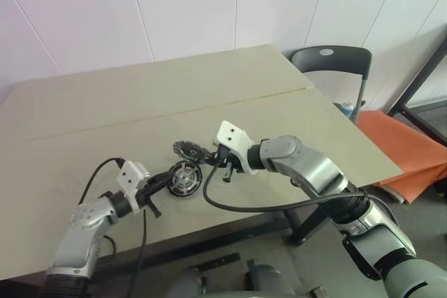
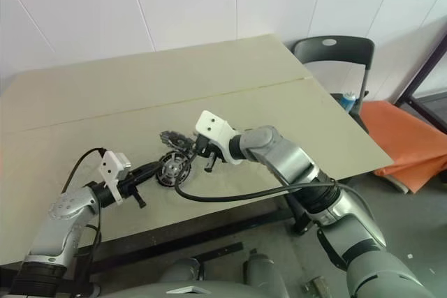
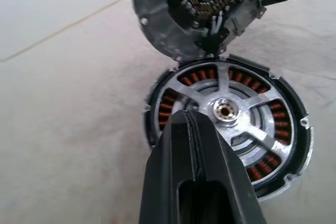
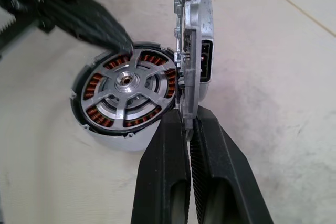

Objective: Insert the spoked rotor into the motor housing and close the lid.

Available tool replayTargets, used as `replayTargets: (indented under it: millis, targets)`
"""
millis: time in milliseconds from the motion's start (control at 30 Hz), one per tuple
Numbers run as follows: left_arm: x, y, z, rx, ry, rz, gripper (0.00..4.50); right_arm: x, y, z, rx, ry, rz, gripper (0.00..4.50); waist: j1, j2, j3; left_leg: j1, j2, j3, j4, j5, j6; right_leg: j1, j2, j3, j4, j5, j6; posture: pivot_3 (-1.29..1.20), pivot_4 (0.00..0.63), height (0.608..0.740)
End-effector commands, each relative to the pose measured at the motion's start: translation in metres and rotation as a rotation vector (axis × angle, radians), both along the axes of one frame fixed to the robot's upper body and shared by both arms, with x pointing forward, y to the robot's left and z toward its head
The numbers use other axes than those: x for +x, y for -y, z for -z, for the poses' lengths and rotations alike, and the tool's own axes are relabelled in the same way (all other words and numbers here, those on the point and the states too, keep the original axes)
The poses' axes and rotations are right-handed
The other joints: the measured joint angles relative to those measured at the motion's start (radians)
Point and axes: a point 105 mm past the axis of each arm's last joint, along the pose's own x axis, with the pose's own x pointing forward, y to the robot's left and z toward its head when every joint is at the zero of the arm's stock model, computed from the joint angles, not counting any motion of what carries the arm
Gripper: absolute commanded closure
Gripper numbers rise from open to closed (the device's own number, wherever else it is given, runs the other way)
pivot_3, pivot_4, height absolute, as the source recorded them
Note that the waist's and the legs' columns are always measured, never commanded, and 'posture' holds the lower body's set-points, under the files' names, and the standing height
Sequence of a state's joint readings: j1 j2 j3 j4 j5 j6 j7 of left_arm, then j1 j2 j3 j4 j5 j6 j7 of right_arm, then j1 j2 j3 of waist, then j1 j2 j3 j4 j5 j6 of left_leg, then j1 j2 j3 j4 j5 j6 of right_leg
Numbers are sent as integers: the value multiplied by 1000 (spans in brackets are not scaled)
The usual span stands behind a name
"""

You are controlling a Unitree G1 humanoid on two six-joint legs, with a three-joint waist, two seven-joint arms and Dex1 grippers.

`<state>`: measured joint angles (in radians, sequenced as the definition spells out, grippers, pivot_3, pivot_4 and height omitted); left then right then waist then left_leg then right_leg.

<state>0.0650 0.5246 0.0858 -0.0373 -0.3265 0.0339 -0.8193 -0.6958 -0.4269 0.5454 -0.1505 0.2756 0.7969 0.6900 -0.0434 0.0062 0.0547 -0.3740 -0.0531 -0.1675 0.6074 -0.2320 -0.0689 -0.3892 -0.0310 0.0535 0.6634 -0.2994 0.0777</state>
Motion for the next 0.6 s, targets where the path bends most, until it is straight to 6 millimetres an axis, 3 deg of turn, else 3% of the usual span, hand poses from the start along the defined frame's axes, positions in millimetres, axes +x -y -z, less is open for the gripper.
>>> replayTargets:
  millis: [33,400,433,600]
  targets:
    - [4,-14,-12,8,50,-52,4500,0,-10,-11,12,96,-47,4477,0,0,0,0,0,0,0,0,0,0,0,0,0,0,0,0,0,740]
    - [3,-23,-16,8,52,-94,4500,0,-6,1,-33,130,-81,4477,1,-1,0,0,0,0,0,0,0,0,0,0,0,0,0,0,0,740]
    - [3,-23,-16,8,52,-97,4500,-1,-6,1,-21,119,-90,3929,1,-1,0,0,0,0,0,0,0,0,0,0,0,0,0,0,0,740]
    - [5,-24,-17,8,55,-104,4500,-21,-13,-14,144,-65,-172,2328,2,-1,0,0,0,0,1,0,0,1,0,0,0,0,0,0,0,740]
